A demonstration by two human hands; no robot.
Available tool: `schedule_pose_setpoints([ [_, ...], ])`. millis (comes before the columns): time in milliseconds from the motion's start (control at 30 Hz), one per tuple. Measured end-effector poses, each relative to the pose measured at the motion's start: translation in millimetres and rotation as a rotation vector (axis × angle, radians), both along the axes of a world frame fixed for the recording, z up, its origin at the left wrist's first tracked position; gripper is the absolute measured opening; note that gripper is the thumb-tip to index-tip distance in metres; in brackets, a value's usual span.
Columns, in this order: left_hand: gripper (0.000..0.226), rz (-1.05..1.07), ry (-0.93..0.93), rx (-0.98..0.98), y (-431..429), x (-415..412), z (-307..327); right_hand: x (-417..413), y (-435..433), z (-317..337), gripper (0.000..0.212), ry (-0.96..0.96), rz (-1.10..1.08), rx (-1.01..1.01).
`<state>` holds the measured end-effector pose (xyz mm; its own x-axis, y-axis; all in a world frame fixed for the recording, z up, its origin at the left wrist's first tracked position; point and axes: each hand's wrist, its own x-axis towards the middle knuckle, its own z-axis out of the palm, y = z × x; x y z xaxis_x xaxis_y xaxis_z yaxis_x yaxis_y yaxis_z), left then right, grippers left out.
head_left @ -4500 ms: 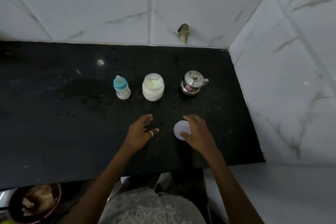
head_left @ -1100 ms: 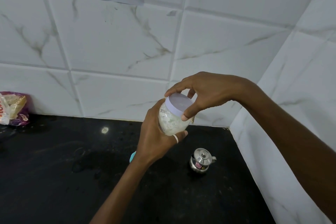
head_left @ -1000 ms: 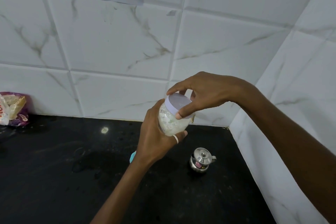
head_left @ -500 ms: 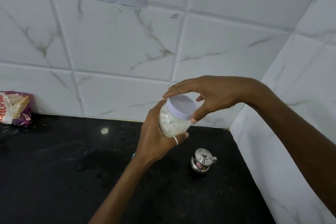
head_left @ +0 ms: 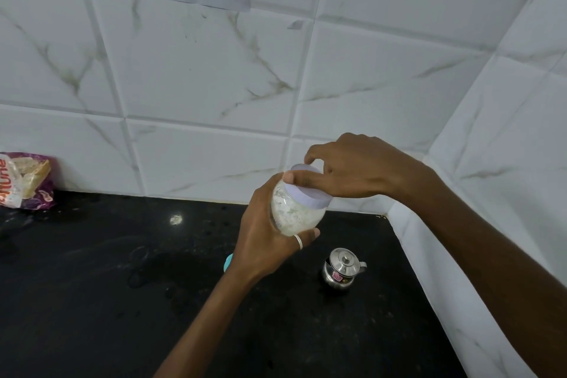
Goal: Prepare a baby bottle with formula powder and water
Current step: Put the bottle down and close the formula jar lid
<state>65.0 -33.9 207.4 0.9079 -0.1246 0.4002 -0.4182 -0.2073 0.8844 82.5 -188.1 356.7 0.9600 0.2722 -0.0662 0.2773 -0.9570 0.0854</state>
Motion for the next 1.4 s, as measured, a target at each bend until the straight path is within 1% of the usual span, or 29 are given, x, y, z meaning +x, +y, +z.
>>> schedule_pose_setpoints([
  [33, 0.085, 0.007, -0.012, 0.003, 1.7, -1.4, 0.6, -0.1, -3.2, 2.3, 0.095, 0.027, 0.008, 0.048],
  [67, 0.086, 0.006, -0.021, 0.004, 3.3, -2.5, 0.8, -1.1, -6.5, 6.6, 0.092, 0.072, 0.032, 0.109],
  [133, 0.084, 0.002, -0.019, 0.016, 3.8, -2.4, 1.4, -6.2, -10.7, 17.7, 0.08, 0.183, 0.141, 0.209],
  [200, 0.079, -0.001, 0.006, 0.039, 0.5, -0.1, -0.6, -8.1, -14.6, 24.1, 0.079, 0.255, 0.258, 0.229],
  [300, 0.073, -0.02, 0.078, 0.092, -5.4, 4.9, -3.7, -4.3, -19.1, 19.3, 0.077, 0.298, 0.306, 0.24],
  [333, 0.074, -0.023, 0.081, 0.08, -5.3, 4.9, -3.6, -3.0, -19.7, 16.9, 0.075, 0.291, 0.306, 0.237],
  [400, 0.084, -0.018, 0.036, 0.022, -1.4, 3.2, -5.4, -3.5, -18.0, 14.7, 0.068, 0.256, 0.3, 0.227],
  [433, 0.089, -0.002, 0.021, 0.023, 1.6, 1.6, -5.6, -4.9, -16.5, 14.8, 0.065, 0.24, 0.29, 0.231],
  [500, 0.089, 0.002, 0.022, 0.029, 5.6, -1.3, -7.8, -8.3, -11.7, 13.4, 0.059, 0.2, 0.251, 0.23],
  [567, 0.092, -0.013, 0.039, 0.026, 4.8, -1.7, -8.8, -12.3, -5.4, 10.0, 0.057, 0.128, 0.17, 0.179],
  [667, 0.101, -0.031, 0.049, 0.048, 5.4, 0.8, -11.2, -16.3, 2.4, 1.1, 0.068, -0.018, 0.066, 0.07],
  [767, 0.098, -0.022, 0.038, 0.054, 7.0, 0.9, -11.5, -17.2, 4.9, -4.1, 0.081, -0.092, 0.042, 0.021],
  [833, 0.096, -0.021, 0.046, 0.045, 8.7, 0.4, -11.3, -17.0, 1.8, 0.6, 0.083, -0.035, 0.056, 0.083],
  [933, 0.097, -0.028, 0.048, 0.028, 10.8, -0.6, -8.8, -16.7, -6.3, 14.6, 0.072, 0.192, 0.193, 0.23],
  [967, 0.095, -0.026, 0.046, 0.027, 10.9, -0.4, -8.5, -15.6, -8.9, 18.2, 0.074, 0.259, 0.24, 0.253],
  [1033, 0.09, -0.012, 0.034, 0.024, 11.0, -1.8, -5.7, -12.7, -13.2, 19.2, 0.078, 0.324, 0.292, 0.255],
  [1100, 0.088, -0.001, 0.023, 0.023, 10.7, -3.1, -3.8, -9.4, -14.8, 15.6, 0.077, 0.319, 0.304, 0.232],
  [1200, 0.088, -0.012, 0.02, 0.024, 9.4, -4.4, -6.3, -9.4, -10.1, 13.5, 0.069, 0.255, 0.274, 0.221],
  [1300, 0.091, -0.022, 0.048, 0.042, 8.0, -4.7, -11.4, -13.6, -3.5, 11.5, 0.062, 0.191, 0.183, 0.179],
  [1333, 0.096, -0.026, 0.051, 0.04, 7.8, -5.0, -12.2, -14.8, -1.4, 8.9, 0.062, 0.163, 0.139, 0.16],
  [1400, 0.1, -0.024, 0.049, 0.048, 8.9, -4.4, -14.0, -15.1, 2.5, 1.6, 0.07, 0.076, 0.076, 0.121],
])
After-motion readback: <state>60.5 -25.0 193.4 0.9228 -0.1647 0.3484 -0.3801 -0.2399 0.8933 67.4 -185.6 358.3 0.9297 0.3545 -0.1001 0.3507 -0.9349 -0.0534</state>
